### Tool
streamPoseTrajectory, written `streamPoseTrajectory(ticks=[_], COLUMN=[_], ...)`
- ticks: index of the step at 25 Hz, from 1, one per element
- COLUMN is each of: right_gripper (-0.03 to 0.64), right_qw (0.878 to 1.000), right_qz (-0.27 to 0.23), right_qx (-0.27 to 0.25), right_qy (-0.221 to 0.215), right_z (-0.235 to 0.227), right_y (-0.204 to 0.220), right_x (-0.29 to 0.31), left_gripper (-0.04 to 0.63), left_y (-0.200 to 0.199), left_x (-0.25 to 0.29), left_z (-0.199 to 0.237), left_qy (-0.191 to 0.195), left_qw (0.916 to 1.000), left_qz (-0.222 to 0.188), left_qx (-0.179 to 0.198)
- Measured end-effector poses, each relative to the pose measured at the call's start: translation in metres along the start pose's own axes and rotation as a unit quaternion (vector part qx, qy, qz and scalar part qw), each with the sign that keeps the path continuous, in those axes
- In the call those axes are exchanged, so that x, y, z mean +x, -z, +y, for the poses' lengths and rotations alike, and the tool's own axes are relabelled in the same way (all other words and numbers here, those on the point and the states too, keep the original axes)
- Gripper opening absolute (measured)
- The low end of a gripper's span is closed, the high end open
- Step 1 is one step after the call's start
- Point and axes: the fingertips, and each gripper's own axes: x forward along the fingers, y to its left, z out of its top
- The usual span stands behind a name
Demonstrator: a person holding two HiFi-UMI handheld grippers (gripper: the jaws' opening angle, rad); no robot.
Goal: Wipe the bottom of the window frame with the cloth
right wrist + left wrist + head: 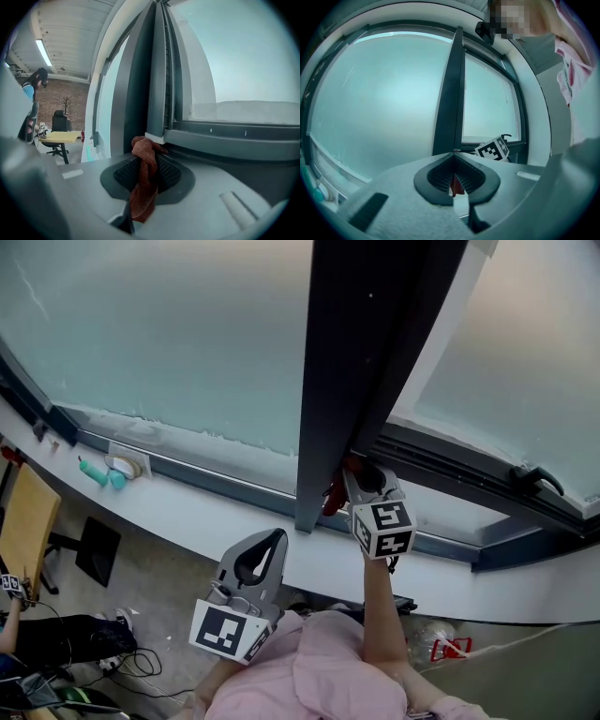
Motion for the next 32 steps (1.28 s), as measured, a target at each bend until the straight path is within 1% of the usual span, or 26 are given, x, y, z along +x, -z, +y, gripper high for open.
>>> streamPoseTrajectory(ticks=[5, 9, 13, 17, 32], right_gripper=[0.071, 0.069, 0.067, 0.067, 0.067], right_qw=[0.999, 1.000, 1.000, 1.000, 0.997], right_qz=[0.007, 0.003, 0.004, -0.001, -0.013], right_qx=[-0.031, -0.018, -0.021, -0.010, 0.016], right_qy=[0.018, 0.014, 0.019, 0.026, 0.072], right_z=[-0.005, -0.014, -0.021, -0.030, -0.066], right_y=[0.002, 0.004, 0.006, 0.006, 0.014], right_x=[-0.006, -0.013, -0.020, -0.029, -0.062], left_gripper=[-0.003, -0.003, -0.002, -0.003, -0.002], left_y=[-0.001, -0.001, -0.002, -0.003, -0.002], left_x=[0.003, 0.006, 0.009, 0.009, 0.008], left_z=[-0.003, -0.008, -0.018, -0.023, -0.039], left_qy=[0.007, 0.014, 0.027, 0.027, 0.042], left_qw=[1.0000, 0.9999, 0.9996, 0.9996, 0.9990], left_qz=[0.000, 0.001, 0.001, 0.001, 0.000], left_qx=[0.004, 0.005, 0.007, 0.011, 0.014])
